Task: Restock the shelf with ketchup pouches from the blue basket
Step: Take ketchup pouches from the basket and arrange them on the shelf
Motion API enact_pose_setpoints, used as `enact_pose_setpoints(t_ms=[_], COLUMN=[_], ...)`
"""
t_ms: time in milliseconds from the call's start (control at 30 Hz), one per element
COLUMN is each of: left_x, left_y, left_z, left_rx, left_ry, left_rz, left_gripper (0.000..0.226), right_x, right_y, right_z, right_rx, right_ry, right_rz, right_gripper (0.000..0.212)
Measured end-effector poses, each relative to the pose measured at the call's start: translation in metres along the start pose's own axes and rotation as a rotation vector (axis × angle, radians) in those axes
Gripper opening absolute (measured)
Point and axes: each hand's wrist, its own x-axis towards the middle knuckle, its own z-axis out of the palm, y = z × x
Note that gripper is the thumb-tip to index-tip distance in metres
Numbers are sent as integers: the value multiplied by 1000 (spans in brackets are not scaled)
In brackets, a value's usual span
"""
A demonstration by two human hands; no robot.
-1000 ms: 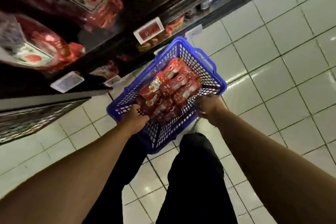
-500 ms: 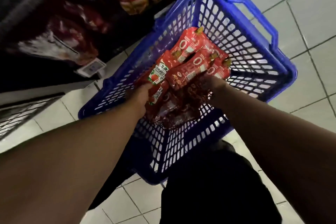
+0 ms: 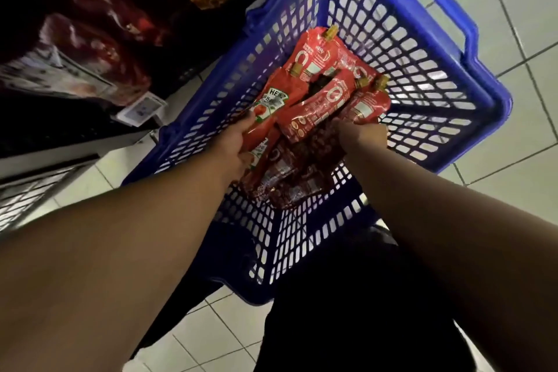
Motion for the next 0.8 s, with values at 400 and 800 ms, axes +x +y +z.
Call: enact_pose_setpoints(t_ms=[400, 800], left_x=[-132, -379], left_y=[-31, 8], left_z=[-41, -61], left_rx=[-11, 59], left_ry=[-471, -829], left_rz=[-244, 183], left_gripper=[30, 75], right_x=[-148, -363], right_y=[-29, -113], right_z=[-91, -172], right_rx=[407, 495], right_ry=[-638, -1136], right_rz=[123, 17], right_gripper=[43, 46])
